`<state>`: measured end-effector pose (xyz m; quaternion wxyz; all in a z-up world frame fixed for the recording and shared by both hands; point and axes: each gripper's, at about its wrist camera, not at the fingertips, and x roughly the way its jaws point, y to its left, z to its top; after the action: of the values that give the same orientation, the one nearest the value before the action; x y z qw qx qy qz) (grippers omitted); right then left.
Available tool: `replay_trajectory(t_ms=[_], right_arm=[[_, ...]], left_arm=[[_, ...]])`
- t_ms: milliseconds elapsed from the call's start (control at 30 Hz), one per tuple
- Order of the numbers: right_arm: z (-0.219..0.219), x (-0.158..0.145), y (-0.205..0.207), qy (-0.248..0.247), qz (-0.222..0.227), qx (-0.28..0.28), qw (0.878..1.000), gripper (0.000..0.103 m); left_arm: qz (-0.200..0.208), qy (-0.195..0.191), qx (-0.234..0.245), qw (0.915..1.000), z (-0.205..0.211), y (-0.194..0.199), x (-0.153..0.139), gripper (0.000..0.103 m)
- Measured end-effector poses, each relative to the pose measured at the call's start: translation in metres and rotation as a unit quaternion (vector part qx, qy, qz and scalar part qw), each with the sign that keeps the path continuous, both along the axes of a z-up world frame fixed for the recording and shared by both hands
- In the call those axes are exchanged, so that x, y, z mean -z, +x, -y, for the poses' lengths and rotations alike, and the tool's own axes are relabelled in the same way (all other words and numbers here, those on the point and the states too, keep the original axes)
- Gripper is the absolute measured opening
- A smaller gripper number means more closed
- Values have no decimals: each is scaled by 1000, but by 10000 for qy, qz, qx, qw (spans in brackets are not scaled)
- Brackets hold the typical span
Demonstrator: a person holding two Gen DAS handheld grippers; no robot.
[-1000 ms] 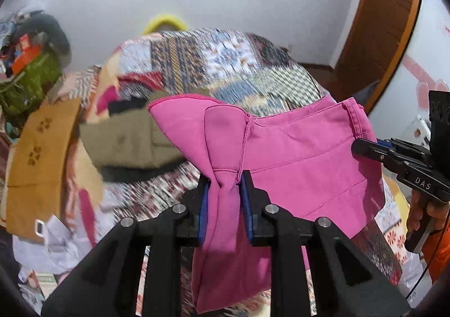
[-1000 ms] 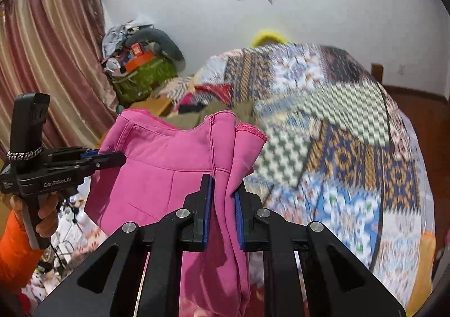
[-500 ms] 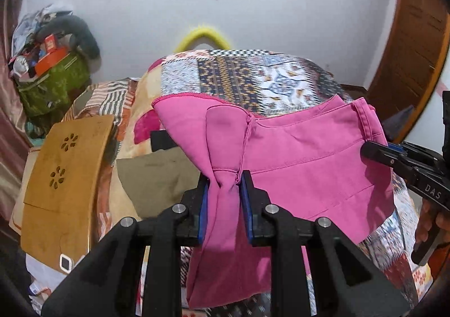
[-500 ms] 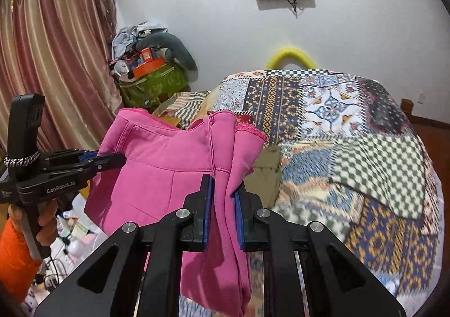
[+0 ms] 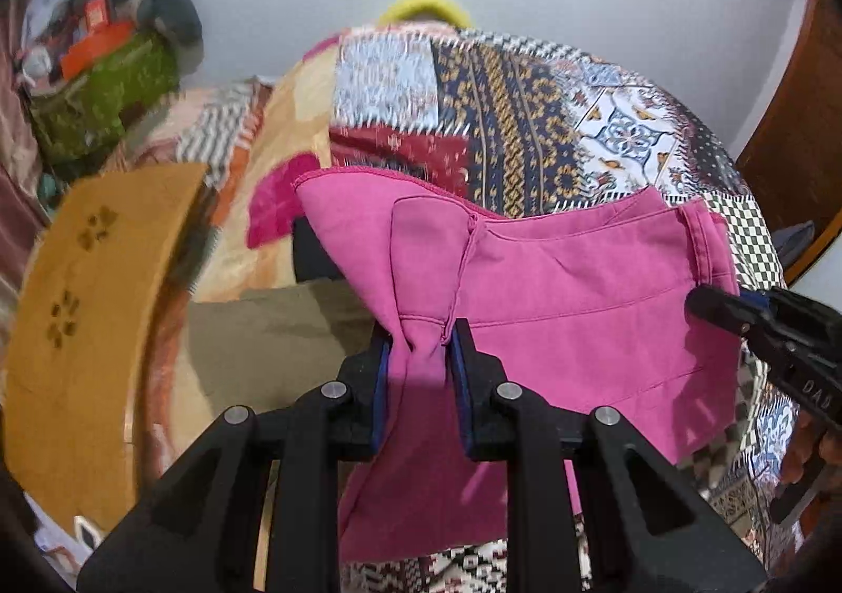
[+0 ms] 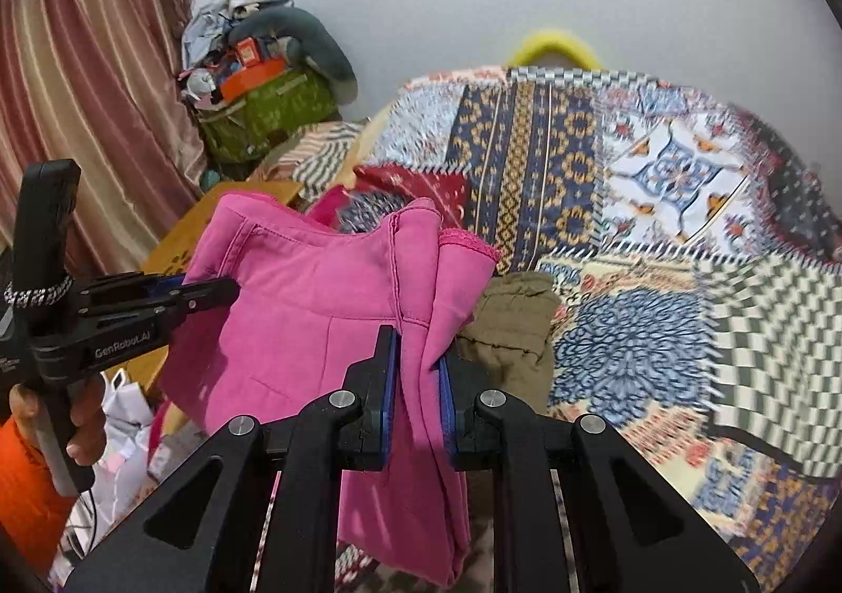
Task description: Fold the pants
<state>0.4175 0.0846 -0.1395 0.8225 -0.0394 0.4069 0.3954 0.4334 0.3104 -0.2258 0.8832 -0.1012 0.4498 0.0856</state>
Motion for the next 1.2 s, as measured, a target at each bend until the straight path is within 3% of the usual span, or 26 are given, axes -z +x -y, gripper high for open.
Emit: replay_trajectory(t_ms=[100,200,267,333,467,600,767,933,1200], right_arm=[[-8,18,13,-130,-129,7,9998,13],[-13,35,24,-227,-292,37,9993,13],[-15,40,26,-249,-334,108,9991,13],[-15,41,24,-337,-292,195,9988,16],[-12,38,16,-682,18,222,9974,19],[5,39,10,-635,-256,280,9973,29],[17,41,-4,-905,-167,259,9954,34],[31,16,-22,-747,-35,275,9968,34],[65,-88,-83,214,671,355,9969,34]], left_arm=[[-223,-117,22,9997,-8,9,25,23],[-361,20,1,9993,-8,14,41,29],[-384,264,-72,9989,-7,14,46,42],[-364,448,-151,9982,-9,10,50,49],[-340,428,-234,9982,-17,-3,48,57],[-288,316,-443,9981,-30,-20,41,58],[-568,609,-522,9952,-34,-35,40,58],[-256,659,-423,9966,-18,-59,3,58],[809,1048,-188,9910,40,-133,-108,58]])
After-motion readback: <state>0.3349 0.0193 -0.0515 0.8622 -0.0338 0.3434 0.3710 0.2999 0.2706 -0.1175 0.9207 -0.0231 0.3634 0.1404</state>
